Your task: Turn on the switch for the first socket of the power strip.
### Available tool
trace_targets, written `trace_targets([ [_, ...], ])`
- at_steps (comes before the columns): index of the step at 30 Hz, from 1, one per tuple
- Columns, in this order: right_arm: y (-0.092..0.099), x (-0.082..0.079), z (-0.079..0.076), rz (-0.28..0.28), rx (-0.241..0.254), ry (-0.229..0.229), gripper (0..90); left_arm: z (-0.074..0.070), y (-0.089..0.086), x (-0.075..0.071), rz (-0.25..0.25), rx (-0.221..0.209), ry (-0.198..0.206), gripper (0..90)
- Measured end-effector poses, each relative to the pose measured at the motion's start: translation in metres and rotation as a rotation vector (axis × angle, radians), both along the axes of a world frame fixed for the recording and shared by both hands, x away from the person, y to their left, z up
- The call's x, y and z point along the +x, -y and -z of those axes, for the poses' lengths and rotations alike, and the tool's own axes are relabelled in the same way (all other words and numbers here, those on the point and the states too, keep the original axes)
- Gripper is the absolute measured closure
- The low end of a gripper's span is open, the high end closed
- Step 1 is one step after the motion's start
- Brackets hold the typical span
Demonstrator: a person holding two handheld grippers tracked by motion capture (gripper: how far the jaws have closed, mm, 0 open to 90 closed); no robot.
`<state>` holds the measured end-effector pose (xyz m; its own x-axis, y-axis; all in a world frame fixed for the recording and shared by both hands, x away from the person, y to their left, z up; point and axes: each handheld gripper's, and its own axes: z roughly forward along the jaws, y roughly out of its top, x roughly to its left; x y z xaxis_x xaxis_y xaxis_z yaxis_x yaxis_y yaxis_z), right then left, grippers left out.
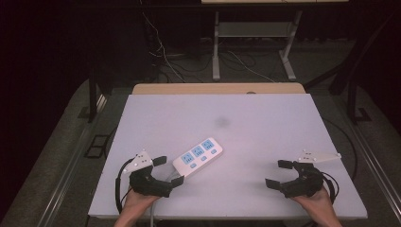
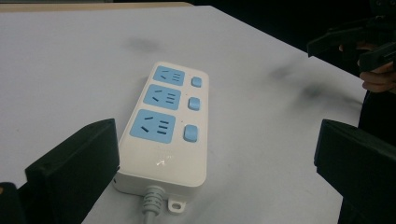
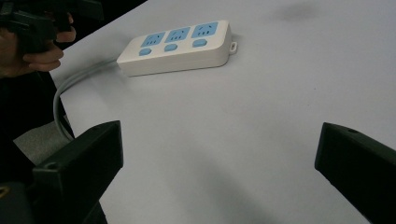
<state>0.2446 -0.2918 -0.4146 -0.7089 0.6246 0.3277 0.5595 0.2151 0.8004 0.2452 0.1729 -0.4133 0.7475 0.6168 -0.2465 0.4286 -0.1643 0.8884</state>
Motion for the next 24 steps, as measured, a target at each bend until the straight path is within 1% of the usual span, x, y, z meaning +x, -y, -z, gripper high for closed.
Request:
trace_targets([
  [24, 0.0005, -0.0005, 0.0009, -0.001, -0.005, -0.004, 0.6, -0.0007, 0.0006, -0.0004, 0.006, 0.003, -0.001, 0.0],
])
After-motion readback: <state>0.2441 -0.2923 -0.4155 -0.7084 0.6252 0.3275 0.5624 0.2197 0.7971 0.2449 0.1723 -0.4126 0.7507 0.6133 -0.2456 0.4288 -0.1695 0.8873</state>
